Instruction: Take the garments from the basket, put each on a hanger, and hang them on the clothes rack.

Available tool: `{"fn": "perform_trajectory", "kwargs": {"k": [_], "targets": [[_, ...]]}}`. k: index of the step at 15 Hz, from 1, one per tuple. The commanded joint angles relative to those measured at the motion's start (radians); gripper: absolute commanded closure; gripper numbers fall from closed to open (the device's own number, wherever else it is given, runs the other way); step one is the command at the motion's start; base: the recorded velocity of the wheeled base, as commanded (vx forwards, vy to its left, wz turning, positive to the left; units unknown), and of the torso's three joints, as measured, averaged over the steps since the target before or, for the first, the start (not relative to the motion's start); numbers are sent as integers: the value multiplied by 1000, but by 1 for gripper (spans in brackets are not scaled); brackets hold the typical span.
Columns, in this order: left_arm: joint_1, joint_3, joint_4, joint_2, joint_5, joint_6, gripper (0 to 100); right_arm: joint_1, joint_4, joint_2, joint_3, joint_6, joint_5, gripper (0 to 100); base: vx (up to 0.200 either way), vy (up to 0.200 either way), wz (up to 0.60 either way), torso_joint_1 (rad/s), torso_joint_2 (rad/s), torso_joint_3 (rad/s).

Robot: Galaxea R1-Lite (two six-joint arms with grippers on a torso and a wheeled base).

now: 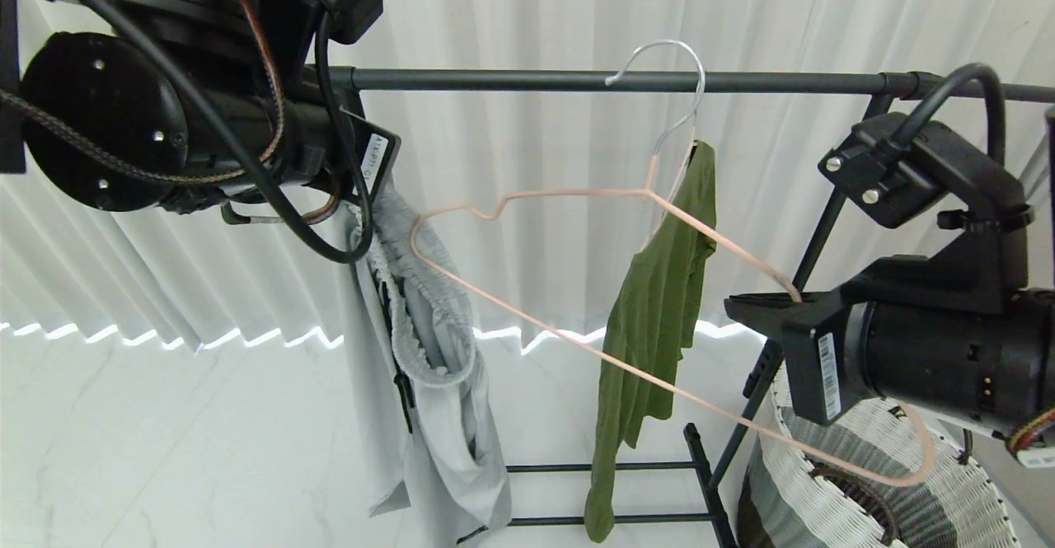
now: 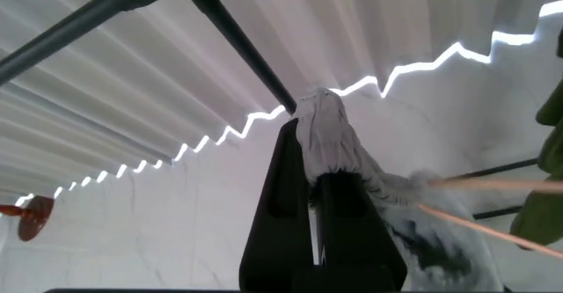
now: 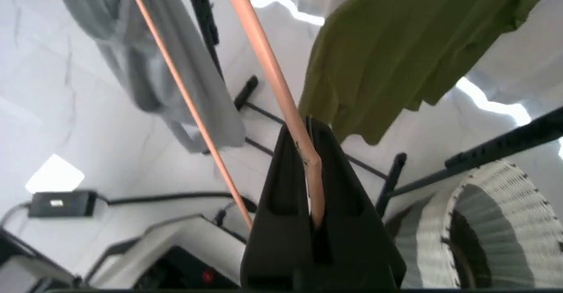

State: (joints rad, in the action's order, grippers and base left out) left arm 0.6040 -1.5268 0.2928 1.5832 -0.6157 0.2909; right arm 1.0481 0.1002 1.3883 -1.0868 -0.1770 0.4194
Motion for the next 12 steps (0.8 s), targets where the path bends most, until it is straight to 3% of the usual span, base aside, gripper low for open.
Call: {"fn": "perform_trajectory", "kwargs": {"k": [1, 3, 6, 12], "targets": [[10, -3, 0, 11, 1, -32, 100, 4, -30, 35, -7, -1, 1, 100, 0, 0, 0, 0, 0, 0], [10, -4, 0, 21, 1, -85, 100, 23, -48, 37, -2, -4, 1, 100, 0, 0, 0, 0, 0, 0], [10, -13, -1, 21, 1, -105, 100, 75, -48, 43, 5, -41, 2, 100, 0, 0, 0, 0, 0, 0], [-1, -13, 0, 17, 1, -131, 100, 90, -103, 40, 44, -56, 13, 100, 0, 0, 0, 0, 0, 0]]}}
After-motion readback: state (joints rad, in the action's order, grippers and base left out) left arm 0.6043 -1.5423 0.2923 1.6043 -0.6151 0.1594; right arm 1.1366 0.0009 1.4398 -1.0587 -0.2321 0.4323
